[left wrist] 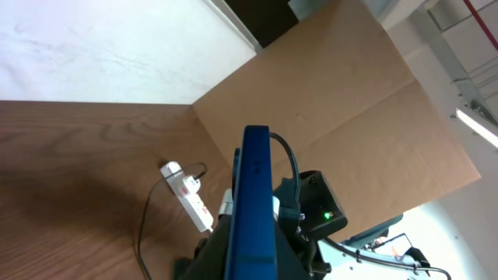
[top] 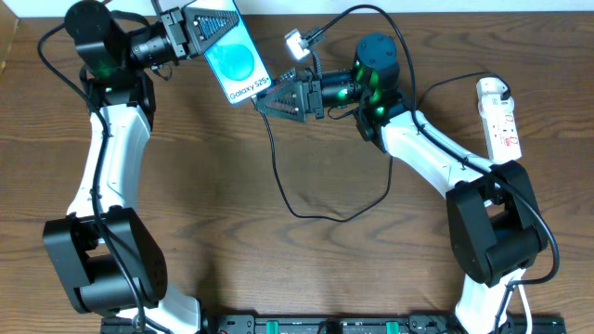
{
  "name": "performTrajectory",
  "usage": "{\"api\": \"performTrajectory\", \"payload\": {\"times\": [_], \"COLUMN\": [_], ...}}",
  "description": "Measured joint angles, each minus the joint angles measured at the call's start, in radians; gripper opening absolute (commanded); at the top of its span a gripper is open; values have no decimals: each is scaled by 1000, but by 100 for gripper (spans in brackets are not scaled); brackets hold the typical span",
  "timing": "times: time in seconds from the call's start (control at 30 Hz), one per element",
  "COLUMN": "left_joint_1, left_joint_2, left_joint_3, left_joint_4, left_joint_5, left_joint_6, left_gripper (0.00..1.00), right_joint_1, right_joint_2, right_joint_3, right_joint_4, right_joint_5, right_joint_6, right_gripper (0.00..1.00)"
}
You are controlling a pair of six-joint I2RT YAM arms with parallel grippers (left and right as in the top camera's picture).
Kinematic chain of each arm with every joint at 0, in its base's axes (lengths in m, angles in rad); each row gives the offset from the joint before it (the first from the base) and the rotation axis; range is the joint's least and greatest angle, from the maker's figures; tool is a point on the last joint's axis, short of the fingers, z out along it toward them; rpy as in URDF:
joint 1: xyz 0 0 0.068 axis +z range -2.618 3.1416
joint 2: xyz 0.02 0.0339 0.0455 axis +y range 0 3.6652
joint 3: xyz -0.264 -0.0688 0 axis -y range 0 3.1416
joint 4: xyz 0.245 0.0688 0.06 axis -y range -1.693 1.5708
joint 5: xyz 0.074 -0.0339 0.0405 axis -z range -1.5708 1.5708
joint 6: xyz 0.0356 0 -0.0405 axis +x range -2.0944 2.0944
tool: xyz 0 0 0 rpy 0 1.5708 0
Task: Plug charger to phone and switch on socket
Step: 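Open the right gripper and withdraw it from the plug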
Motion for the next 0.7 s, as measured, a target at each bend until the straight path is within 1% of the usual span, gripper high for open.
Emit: {"api": "performTrajectory", "payload": {"times": [0.2,0.37,0.47,0.57,0.67,0.7], "left_joint_1": [26,44,45,44,44,44], "left_joint_2": [0,0,0,0,0,0], "left_joint_3": [0,0,0,0,0,0], "left_joint_4": [0,-6,-10,-10,-13,-16], "left_joint_5": [14,18,18,18,17,18], "left_joint_6": [4,6,7,7,7,6], "left_gripper": [7,8,7,8,7,7], "right_joint_1": [0,-11,-43,-90,-130,-146], "right_joint_2": [0,0,0,0,0,0], "right_joint_3": [0,0,0,0,0,1], "right_joint_4": [5,76,101,56,-40,-100], "right_joint_5": [-14,-23,-21,-4,28,45], "right_joint_6": [0,20,43,60,69,64], "right_gripper": [99,99,99,99,99,99]}}
